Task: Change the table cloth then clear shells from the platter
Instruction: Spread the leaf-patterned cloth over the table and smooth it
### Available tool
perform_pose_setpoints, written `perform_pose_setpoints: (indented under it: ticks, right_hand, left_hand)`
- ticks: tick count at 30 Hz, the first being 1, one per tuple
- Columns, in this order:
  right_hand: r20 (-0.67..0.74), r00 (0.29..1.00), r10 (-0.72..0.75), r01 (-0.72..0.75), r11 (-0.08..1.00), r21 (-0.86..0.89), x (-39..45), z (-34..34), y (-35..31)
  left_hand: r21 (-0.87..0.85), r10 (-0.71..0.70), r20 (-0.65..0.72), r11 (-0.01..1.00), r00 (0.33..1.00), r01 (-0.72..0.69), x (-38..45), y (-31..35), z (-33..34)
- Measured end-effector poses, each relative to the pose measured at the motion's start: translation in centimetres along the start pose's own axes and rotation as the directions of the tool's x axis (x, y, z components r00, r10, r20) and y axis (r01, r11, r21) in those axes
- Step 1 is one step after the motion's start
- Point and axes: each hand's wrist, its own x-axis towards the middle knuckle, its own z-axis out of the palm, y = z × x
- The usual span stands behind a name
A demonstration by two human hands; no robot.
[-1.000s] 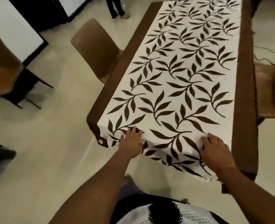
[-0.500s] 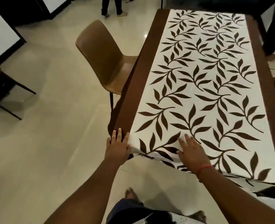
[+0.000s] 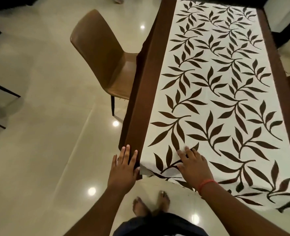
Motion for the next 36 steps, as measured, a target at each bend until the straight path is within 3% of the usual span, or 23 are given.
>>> perform_pose_setpoints:
  ticks: [3, 6, 13, 22, 29, 36]
  right_hand:
    - [-0.104, 0.995, 0.012, -0.010, 1.000, 0.012, 1.2, -1.0, -0.9]
    - [-0.108, 0.993, -0.043, 0.047, 0.998, 0.035, 3.2, -1.9, -3.0]
    - [-0.108, 0.961, -0.255, 0.259, 0.966, 0.023, 9.3, -4.9, -11.5]
    - [0.000, 0.930, -0.367, 0.367, 0.930, -0.010, 20.4, -7.3, -31.9]
    - [0.089, 0.905, -0.416, 0.403, 0.905, 0.138, 27.5, -9.7, -51.5]
    - [0.047, 0.926, -0.374, 0.358, 0.913, 0.196, 39.7, -14.9, -60.2]
  left_hand:
    - [0.006, 0.000, 0.027, 1.000, 1.000, 0.000, 0.0, 0.0, -0.7]
    - [0.010, 0.011, 0.044, 1.000, 0.999, -0.011, 0.0, -0.9, -1.8]
    - [-0.015, -0.170, 0.032, 0.985, 0.985, 0.170, 1.0, -8.5, -4.1]
    - [-0.078, -0.217, 0.030, 0.973, 0.976, 0.219, 5.8, -28.4, -6.7]
    - [-0.038, -0.241, 0.097, 0.969, 0.966, 0.245, 7.4, -47.0, -11.3]
    - [-0.045, -0.206, 0.064, 0.977, 0.976, 0.209, 19.3, -57.2, -16.3]
